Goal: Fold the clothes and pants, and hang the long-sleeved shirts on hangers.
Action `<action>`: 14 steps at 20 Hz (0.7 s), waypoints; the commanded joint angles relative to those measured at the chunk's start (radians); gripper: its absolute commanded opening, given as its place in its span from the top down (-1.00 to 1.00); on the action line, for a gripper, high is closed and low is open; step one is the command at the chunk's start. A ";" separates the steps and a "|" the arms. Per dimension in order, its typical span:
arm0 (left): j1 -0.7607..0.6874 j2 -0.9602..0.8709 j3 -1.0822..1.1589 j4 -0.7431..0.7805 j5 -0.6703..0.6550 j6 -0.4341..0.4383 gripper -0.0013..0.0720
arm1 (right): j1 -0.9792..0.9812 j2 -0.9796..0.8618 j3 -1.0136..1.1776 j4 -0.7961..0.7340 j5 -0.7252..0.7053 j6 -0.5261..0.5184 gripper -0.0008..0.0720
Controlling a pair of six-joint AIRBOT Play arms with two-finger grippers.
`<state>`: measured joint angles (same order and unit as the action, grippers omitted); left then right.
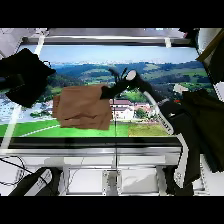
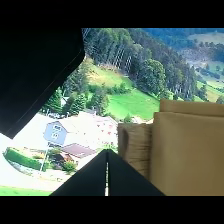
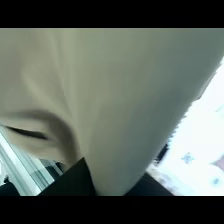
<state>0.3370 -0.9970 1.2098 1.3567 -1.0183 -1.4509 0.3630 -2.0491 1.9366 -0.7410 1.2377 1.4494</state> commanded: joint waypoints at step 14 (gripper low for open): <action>0.000 -0.002 0.000 -0.121 0.000 0.000 0.91 | -1.003 0.418 0.128 -0.341 0.500 0.027 0.94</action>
<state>0.3370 -0.9981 1.2098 1.2606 -1.0187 -1.4513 -0.4641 -1.6962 2.0636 -1.0042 1.6474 1.4731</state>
